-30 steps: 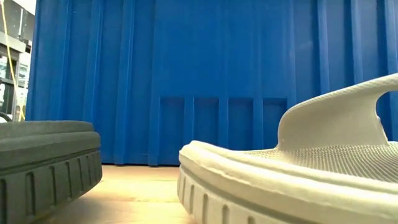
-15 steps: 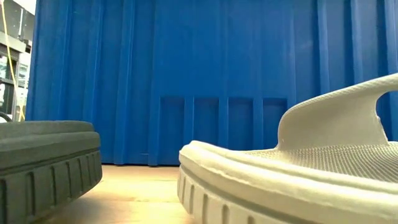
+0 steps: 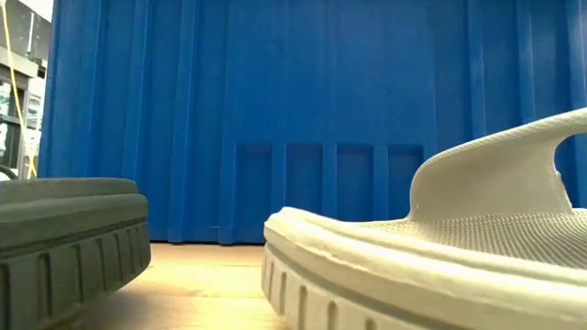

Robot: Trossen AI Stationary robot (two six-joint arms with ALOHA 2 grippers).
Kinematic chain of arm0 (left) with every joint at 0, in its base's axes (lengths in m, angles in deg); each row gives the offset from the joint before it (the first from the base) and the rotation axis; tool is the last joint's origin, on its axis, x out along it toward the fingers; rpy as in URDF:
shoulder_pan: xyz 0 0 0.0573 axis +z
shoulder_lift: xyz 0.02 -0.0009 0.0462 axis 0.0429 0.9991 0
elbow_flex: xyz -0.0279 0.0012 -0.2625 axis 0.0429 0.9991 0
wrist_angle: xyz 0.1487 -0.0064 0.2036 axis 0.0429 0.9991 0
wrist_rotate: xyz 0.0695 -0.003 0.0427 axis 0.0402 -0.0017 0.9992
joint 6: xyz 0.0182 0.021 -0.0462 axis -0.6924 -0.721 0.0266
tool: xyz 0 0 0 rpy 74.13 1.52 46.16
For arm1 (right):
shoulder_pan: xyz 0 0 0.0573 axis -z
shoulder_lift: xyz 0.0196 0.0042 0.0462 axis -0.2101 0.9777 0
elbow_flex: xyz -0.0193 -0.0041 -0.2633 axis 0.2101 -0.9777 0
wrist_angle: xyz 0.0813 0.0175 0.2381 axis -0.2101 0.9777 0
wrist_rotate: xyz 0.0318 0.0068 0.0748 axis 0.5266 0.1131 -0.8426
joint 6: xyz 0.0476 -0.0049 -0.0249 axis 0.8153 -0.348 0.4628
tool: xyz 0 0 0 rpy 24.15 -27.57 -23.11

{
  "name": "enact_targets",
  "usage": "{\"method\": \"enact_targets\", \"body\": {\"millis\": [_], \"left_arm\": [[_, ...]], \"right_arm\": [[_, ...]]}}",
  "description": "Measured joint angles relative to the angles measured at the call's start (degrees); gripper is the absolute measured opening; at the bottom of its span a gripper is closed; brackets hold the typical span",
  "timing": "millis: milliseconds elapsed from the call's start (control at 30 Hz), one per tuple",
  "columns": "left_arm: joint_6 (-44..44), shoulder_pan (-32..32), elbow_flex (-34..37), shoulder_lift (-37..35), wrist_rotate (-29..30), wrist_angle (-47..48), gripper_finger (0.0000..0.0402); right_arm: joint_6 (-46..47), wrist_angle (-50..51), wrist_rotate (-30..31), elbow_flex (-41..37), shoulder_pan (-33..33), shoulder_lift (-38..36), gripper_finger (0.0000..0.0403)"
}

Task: Pick and place slides into bin
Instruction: Put the white slipper into the bin

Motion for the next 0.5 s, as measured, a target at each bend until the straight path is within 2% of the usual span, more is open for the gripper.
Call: {"method": "enact_targets", "body": {"millis": [167,267,400,500], "left_arm": [[-0.6,0.0,0.0,0.0,0.0,0.0,0.0264],[-0.9,0.0,0.0,0.0,0.3,0.0,0.0264],[-1.1,0.0,0.0,0.0,0.4,0.0,0.0264],[-1.2,0.0,0.0,0.0,0.5,0.0,0.0264]], "right_arm": [[3.5,-1.0,-7.2,-6.1,1.4,0.2,0.0252],[3.3,-4.0,-7.0,-9.4,2.4,0.2,0.0252],[1.4,-10.8,-10.1,-13.5,4.4,0.7,0.0252],[-0.4,-14.7,-9.1,-14.7,5.0,2.3,0.0252]]}}
